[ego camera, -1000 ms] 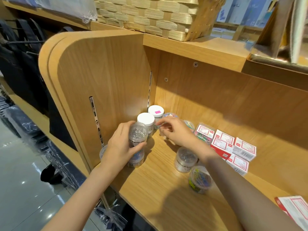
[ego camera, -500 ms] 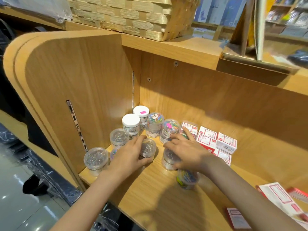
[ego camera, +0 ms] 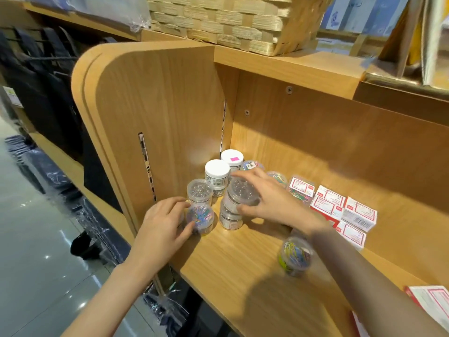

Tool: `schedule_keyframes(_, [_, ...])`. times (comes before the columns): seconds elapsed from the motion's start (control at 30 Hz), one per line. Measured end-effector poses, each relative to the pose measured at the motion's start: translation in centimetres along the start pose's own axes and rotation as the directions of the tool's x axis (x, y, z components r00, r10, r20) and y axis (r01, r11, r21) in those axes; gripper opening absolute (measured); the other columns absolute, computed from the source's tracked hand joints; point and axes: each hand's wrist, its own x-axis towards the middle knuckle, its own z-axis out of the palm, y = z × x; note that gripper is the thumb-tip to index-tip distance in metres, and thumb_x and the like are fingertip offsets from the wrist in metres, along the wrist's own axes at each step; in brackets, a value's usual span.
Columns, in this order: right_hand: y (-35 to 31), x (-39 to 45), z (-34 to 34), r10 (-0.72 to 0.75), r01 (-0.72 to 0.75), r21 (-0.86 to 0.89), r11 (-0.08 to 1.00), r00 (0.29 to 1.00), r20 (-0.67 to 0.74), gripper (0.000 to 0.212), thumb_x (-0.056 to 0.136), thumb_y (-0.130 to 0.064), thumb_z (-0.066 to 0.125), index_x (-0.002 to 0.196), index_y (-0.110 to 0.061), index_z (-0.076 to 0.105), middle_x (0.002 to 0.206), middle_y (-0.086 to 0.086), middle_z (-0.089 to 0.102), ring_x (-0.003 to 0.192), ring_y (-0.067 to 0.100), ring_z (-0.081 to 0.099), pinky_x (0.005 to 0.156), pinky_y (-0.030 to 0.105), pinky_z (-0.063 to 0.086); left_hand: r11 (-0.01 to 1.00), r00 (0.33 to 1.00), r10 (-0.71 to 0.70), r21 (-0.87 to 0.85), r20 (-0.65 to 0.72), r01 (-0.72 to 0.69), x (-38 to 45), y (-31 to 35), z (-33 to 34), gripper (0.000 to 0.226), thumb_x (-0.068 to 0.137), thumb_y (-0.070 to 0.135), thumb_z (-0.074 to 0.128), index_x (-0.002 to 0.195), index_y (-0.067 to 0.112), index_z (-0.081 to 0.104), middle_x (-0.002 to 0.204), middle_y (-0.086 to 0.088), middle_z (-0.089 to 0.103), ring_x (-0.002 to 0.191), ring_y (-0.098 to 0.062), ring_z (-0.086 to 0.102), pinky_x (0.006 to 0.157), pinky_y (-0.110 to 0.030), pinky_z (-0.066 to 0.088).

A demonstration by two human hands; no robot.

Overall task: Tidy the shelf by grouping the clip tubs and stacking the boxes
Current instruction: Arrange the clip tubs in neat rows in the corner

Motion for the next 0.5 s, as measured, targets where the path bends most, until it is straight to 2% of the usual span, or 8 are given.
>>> schedule_keyframes(0.07, [0.1, 0.4, 1.8, 0.012, -0.009, 0.049, 0.999, 0.998, -0.058, 0.065, 0.082, -0.028, 0.065, 0.137, -0.026, 0.031, 0.129, -0.002, 0.039, 0.119, 0.013, 0.042, 0.095, 0.025, 0.034, 0.999, 1.0, -0.025, 0.033, -0.012, 0.025, -0.6, -0.1, 0.0, 0.037, 0.079, 0.037, 0.057, 0.106, 0.012, 0.062, 0.111, -0.004, 0.061, 0.103, -0.026, 0.057, 0.086, -0.045, 0.046])
schedule_keyframes(0.17, [0.6, -0.2, 3.8, 0.033, -0.011, 0.109, 0.994, 0.979, -0.201, 0.063, 0.081, -0.028, 0.068, 0.133, -0.027, 0.033, 0.131, -0.005, 0.038, 0.113, 0.007, 0.042, 0.092, 0.02, 0.034, 0.996, 0.996, -0.078, 0.039, -0.052, 0.08, -1.5, -0.4, -0.1, 0.039, 0.075, 0.022, 0.073, 0.11, 0.012, 0.061, 0.114, -0.005, 0.059, 0.105, -0.026, 0.052, 0.083, -0.044, 0.047])
schedule_keyframes(0.3, [1.1, -0.9, 5.9, 0.095, -0.056, 0.194, 0.979, 0.976, -0.198, 0.083, 0.074, -0.021, 0.075, 0.137, -0.038, 0.023, 0.134, -0.006, 0.031, 0.121, 0.01, 0.039, 0.098, 0.027, 0.037, 0.998, 0.997, -0.057, 0.034, -0.051, 0.059, -2.0, -0.8, 0.1, 0.047, 0.07, 0.013, 0.078, 0.114, 0.01, 0.06, 0.118, -0.003, 0.059, 0.106, -0.025, 0.05, 0.085, -0.04, 0.049])
schedule_keyframes(0.4, [1.0, -0.6, 6.8, 0.119, -0.066, 0.204, 0.977, 0.958, -0.262, 0.083, 0.074, -0.018, 0.075, 0.135, -0.039, 0.023, 0.131, -0.008, 0.034, 0.12, 0.013, 0.042, 0.098, 0.029, 0.038, 0.997, 0.995, -0.079, 0.02, -0.054, 0.08, -1.5, -0.8, 0.3, 0.047, 0.072, 0.013, 0.076, 0.116, 0.013, 0.06, 0.121, -0.002, 0.058, 0.11, -0.025, 0.051, 0.084, -0.038, 0.051])
schedule_keyframes(0.5, [1.2, -0.5, 6.8, 0.108, -0.045, 0.209, 0.977, 0.947, -0.302, 0.08, 0.073, -0.016, 0.076, 0.132, -0.037, 0.027, 0.127, -0.008, 0.036, 0.115, 0.006, 0.041, 0.098, 0.026, 0.039, 0.998, 0.997, -0.051, 0.033, -0.058, 0.053, -0.6, -0.4, 0.5, 0.046, 0.072, 0.014, 0.076, 0.115, 0.012, 0.06, 0.12, -0.003, 0.058, 0.109, -0.025, 0.054, 0.077, -0.037, 0.053])
